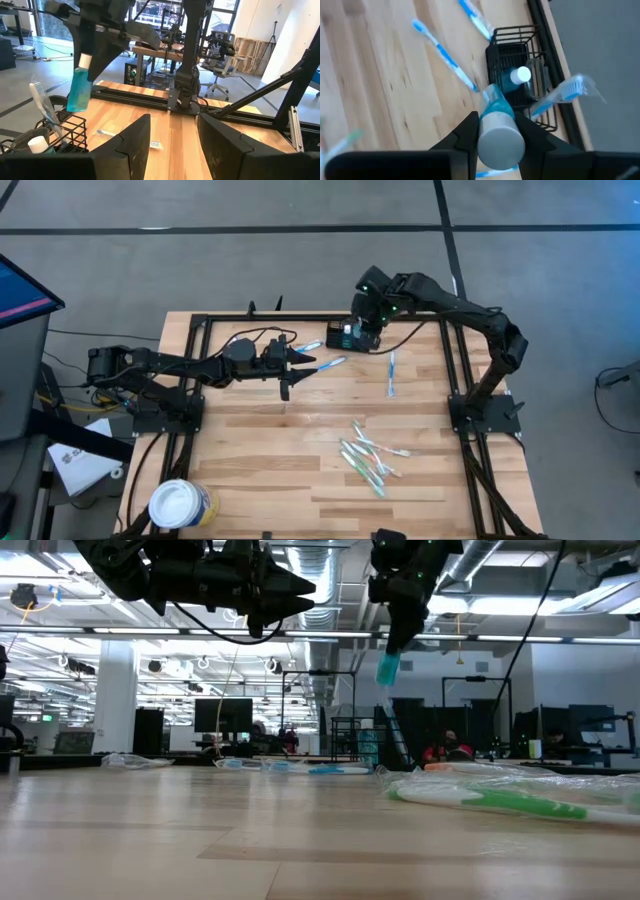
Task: Pick & Place toothbrushing station
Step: Put the mouthwash into the mesh organizer
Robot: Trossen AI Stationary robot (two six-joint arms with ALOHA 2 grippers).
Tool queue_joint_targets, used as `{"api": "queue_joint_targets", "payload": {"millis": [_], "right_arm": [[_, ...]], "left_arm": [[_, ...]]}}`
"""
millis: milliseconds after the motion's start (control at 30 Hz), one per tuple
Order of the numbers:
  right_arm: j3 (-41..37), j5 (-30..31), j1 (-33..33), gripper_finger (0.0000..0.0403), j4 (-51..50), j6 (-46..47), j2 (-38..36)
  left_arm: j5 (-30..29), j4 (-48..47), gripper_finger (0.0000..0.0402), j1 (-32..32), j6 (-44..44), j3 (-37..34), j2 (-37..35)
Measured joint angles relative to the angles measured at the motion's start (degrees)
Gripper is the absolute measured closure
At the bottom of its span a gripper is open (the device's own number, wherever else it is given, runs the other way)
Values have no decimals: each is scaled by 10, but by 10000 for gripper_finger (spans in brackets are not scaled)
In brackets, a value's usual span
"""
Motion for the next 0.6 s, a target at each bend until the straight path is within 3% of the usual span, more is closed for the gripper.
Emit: {"api": "queue_joint_targets", "payload": {"millis": [367,600], "right_arm": [[9,0,-1,318,-8,-184,2],[8,2,-8,318,3,-254,9]], "left_arm": [[0,-1,245,0,15,0,0],[0,-1,245,0,29,0,0]]}}
